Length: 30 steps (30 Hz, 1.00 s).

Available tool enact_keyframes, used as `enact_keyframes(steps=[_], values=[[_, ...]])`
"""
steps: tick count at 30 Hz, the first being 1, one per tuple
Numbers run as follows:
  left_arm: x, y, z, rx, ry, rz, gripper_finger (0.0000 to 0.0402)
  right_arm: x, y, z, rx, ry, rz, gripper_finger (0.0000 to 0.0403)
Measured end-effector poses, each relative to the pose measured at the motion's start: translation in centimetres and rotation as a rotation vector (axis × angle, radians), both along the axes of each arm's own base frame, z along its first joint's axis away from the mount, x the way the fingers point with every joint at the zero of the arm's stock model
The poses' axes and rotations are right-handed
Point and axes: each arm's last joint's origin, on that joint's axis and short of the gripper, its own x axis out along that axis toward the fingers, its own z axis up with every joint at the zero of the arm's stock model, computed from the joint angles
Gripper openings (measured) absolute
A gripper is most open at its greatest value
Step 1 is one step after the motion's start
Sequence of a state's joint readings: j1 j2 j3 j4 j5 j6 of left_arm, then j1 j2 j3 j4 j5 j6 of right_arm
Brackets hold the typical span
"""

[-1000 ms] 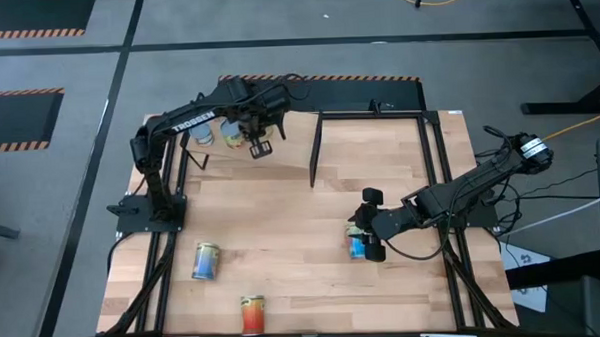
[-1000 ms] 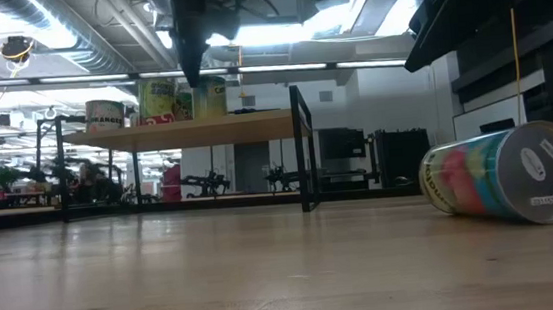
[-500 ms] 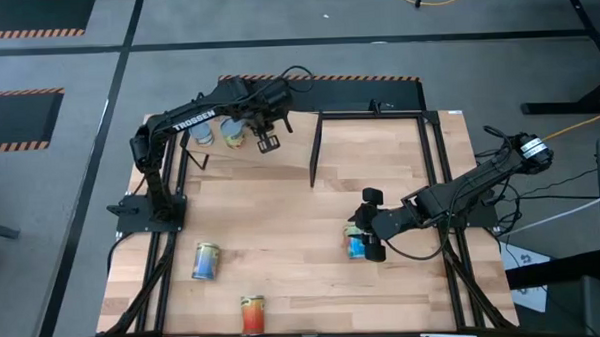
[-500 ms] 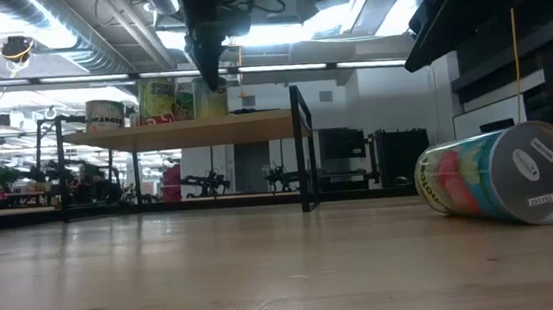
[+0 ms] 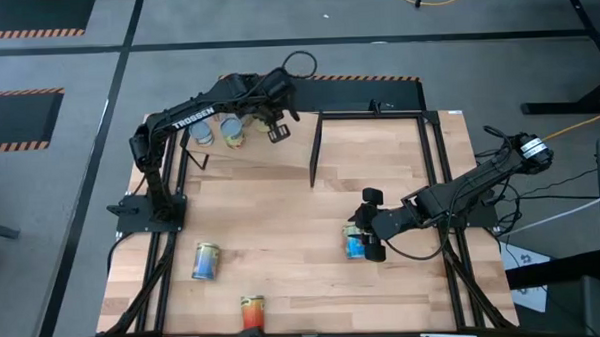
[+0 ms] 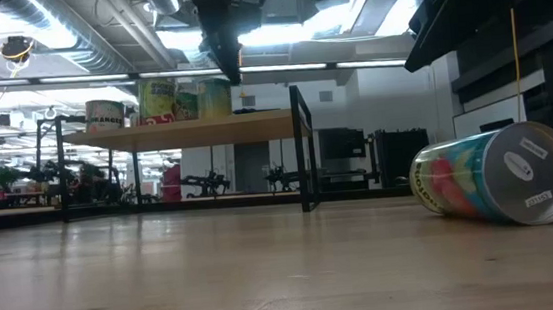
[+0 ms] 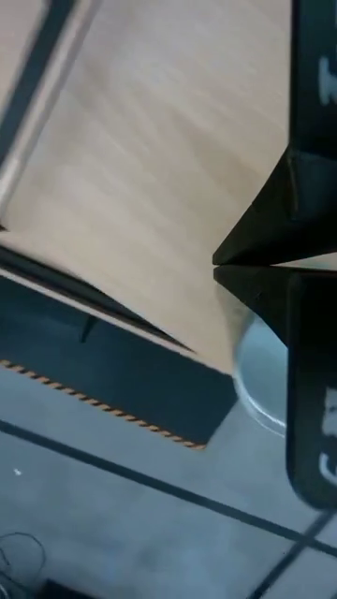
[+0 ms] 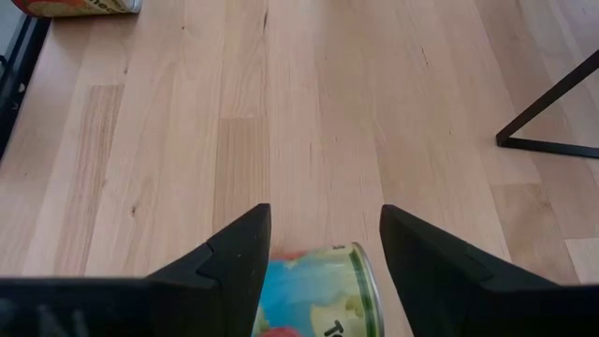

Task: Pick and place cans onto a shelf
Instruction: Put the yellow canned carrot on the shelf, then put the canned peaches on the shelf

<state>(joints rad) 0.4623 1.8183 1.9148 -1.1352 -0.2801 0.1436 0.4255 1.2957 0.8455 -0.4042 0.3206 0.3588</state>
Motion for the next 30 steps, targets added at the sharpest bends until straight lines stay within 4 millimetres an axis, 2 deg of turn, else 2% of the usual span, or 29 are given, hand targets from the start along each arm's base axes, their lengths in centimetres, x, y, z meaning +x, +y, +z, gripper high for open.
enact_keyframes(steps=[4,8,13,19,25,30], values=[[0.7,-0.8,0.1,-0.038,-0.045,-0.054,0.0001,0.0,0.0,0.0,0.0,0.0,0.0,0.0207],[1.4,-2.8,-0.1,-0.099,-0.042,-0.136,0.0006,0.0,0.0,0.0,0.0,0.0,0.0,0.0207],[1.7,-6.2,-0.6,-0.203,0.027,-0.23,0.0004,0.0,0.0,0.0,0.0,0.0,0.0,0.0207],[1.6,-10.8,-1.0,-0.363,0.101,-0.232,0.0006,0.0,0.0,0.0,0.0,0.0,0.0,0.0207],[1.6,-15.1,-1.1,-0.457,0.14,-0.274,0.0029,0.0,0.0,0.0,0.0,0.0,0.0,0.0207],[1.6,-17.8,-1.1,-0.479,0.146,-0.27,0.0067,0.0,0.0,0.0,0.0,0.0,0.0,0.0207]])
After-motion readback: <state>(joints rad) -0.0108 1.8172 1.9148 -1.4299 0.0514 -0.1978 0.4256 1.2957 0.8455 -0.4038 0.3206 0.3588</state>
